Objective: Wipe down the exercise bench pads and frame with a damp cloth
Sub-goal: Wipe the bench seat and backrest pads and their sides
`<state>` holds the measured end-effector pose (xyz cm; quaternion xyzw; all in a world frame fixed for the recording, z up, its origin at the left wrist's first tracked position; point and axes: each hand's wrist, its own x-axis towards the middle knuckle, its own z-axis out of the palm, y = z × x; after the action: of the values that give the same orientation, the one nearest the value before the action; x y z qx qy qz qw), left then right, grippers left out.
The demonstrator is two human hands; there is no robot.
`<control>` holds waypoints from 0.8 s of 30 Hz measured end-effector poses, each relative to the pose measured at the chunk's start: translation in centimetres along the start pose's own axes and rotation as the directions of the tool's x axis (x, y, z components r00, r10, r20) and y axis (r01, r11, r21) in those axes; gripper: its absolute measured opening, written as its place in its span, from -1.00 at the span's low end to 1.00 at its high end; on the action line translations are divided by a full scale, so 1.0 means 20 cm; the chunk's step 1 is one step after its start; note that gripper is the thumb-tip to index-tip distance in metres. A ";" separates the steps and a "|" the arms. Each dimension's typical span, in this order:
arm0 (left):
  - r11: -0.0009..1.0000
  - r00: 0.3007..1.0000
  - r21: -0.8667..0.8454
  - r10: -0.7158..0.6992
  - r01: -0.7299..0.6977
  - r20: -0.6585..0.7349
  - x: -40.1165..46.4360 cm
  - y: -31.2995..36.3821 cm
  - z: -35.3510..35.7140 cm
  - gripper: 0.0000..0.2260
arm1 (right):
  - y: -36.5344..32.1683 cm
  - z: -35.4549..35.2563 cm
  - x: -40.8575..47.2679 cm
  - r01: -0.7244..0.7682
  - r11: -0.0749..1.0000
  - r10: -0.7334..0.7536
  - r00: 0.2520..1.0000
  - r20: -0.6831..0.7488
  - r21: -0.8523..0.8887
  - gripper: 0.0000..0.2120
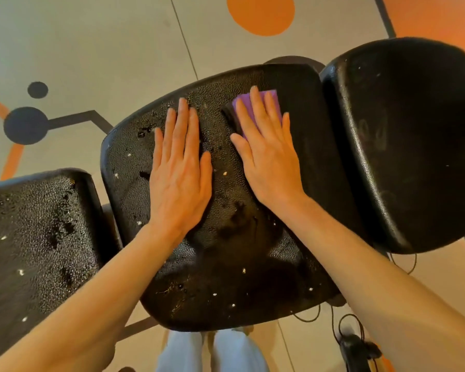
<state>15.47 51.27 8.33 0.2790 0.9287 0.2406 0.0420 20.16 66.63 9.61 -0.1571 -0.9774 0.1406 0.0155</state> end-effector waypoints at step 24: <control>0.988 0.997 0.147 -0.052 0.042 0.063 -0.29 -0.09 0.00 -0.44 | 0.14 -0.05 -0.09 -0.185 0.982 0.185 0.983 0.006 0.038 -0.50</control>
<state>19.32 46.81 7.17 0.2672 0.9482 0.1619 0.0580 22.79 68.84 9.83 -0.2468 -0.9557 0.1603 0.0042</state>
